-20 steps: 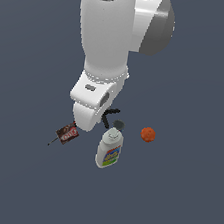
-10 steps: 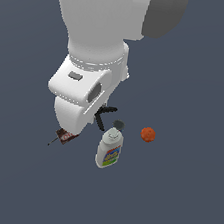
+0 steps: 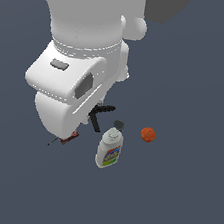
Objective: Pick up a designated object from a clutter of objects.
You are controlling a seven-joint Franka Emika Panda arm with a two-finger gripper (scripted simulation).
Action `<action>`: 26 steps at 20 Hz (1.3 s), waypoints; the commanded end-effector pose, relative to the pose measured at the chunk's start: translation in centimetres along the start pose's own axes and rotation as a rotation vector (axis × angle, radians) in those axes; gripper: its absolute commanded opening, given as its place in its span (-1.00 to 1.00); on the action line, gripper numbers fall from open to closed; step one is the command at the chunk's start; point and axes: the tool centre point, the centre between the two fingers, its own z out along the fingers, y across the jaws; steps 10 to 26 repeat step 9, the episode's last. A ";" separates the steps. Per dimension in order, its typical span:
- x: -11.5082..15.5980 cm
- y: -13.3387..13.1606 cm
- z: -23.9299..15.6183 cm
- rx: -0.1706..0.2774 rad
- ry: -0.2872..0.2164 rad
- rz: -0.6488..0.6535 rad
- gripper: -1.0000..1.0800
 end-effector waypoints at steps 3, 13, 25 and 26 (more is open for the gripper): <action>0.1 0.6 -0.7 0.000 -0.001 0.000 -1.00; 0.1 0.8 -1.0 0.000 -0.001 0.000 -1.00; 0.1 0.8 -1.0 0.000 -0.001 0.000 -1.00; 0.1 0.8 -1.0 0.000 -0.001 0.000 -1.00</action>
